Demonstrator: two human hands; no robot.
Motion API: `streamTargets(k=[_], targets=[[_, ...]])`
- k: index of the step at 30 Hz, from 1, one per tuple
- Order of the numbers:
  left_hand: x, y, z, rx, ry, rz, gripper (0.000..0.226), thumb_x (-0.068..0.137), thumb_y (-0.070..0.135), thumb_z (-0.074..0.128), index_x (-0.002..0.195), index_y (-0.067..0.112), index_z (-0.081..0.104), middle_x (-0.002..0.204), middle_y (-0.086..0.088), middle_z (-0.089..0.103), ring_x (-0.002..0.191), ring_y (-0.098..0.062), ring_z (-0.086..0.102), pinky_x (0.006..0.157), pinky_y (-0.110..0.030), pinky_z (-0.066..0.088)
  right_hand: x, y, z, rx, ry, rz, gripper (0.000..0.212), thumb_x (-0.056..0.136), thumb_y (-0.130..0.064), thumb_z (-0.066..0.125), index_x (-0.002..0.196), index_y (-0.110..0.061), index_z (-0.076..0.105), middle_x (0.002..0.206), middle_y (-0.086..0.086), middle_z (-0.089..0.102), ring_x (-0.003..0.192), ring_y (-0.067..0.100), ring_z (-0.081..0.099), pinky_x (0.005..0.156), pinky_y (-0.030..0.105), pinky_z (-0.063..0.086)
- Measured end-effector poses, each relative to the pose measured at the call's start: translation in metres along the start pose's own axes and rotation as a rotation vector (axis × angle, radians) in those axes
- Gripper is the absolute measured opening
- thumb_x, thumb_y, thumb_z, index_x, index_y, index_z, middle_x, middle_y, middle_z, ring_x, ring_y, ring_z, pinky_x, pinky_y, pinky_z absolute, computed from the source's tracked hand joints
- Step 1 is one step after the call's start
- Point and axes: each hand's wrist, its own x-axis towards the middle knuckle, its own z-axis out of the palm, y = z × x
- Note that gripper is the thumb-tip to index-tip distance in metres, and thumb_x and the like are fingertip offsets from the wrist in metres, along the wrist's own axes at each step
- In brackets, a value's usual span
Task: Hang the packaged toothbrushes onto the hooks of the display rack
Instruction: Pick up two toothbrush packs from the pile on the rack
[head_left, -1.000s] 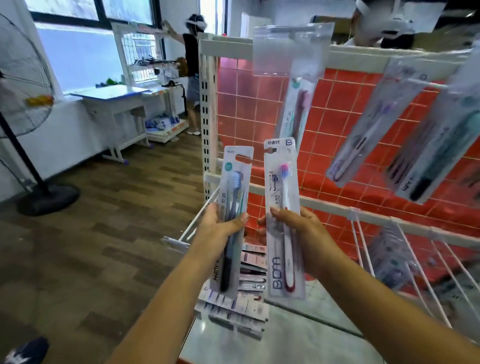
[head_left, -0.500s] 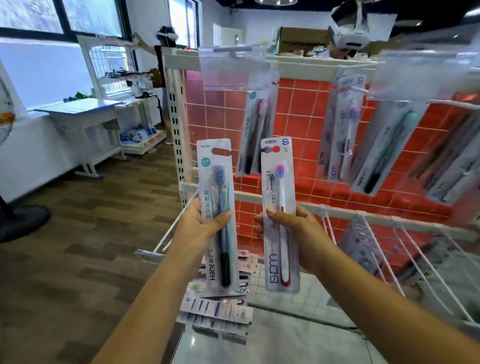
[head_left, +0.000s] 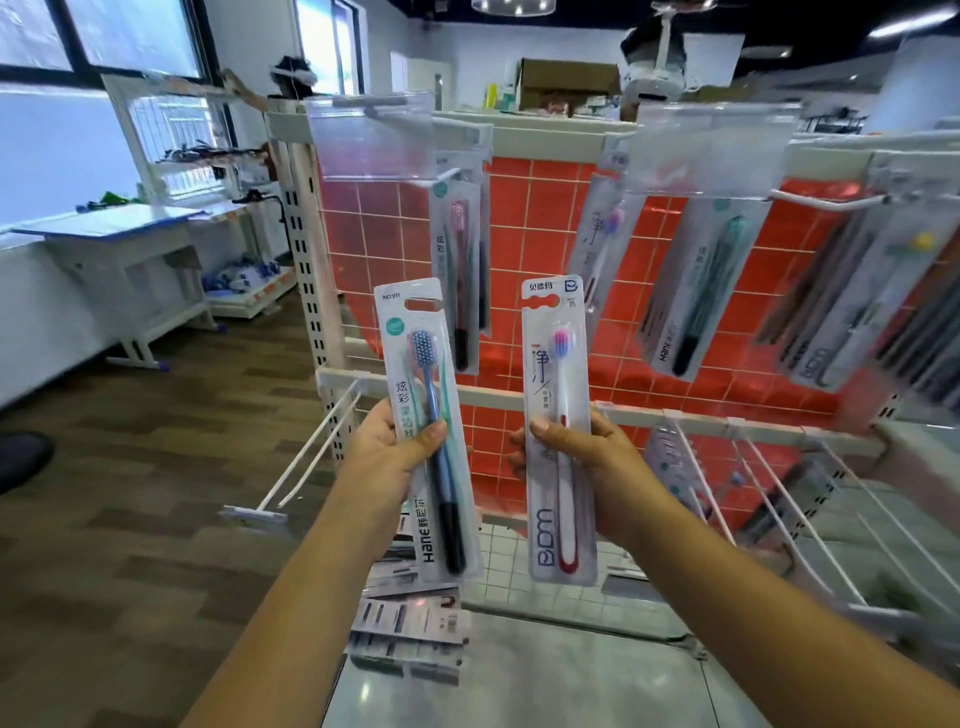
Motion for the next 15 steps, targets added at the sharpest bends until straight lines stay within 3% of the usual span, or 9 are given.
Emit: streamTargets(k=[5, 9, 15], targets=[[-0.002, -0.005, 0.022, -0.004, -0.041, -0.006, 0.025, 0.084, 0.004, 0.056, 0.109, 0.007, 0.056, 0.101, -0.011, 0.071, 0.094, -0.024, 0.068, 0.077, -0.035, 0.057, -0.011, -0.006, -0.015, 0.01, 0.014, -0.003, 0.017, 0.081, -0.003, 0.062, 0.097, -0.007, 0.061, 0.079, 0.011, 0.07, 0.068, 0.021, 0.068, 0.067, 0.034, 0.059], [-0.003, -0.004, 0.043, -0.016, -0.074, 0.009, 0.028, 0.073, 0.009, 0.061, 0.101, 0.009, 0.059, 0.094, -0.007, 0.073, 0.089, -0.021, 0.07, 0.073, -0.031, 0.056, -0.019, -0.015, -0.031, -0.022, 0.052, -0.018, 0.018, 0.081, 0.0, 0.061, 0.099, 0.0, 0.061, 0.077, 0.011, 0.07, 0.066, 0.02, 0.068, 0.06, 0.03, 0.057], [0.0, -0.002, 0.077, -0.005, -0.12, -0.013, 0.032, 0.069, 0.01, 0.063, 0.101, 0.014, 0.06, 0.092, -0.005, 0.073, 0.085, -0.02, 0.07, 0.073, -0.035, 0.057, -0.028, -0.031, -0.059, 0.049, 0.122, -0.017, 0.049, 0.066, -0.01, 0.069, 0.113, 0.001, 0.056, 0.08, 0.013, 0.07, 0.066, 0.021, 0.068, 0.064, 0.034, 0.059]])
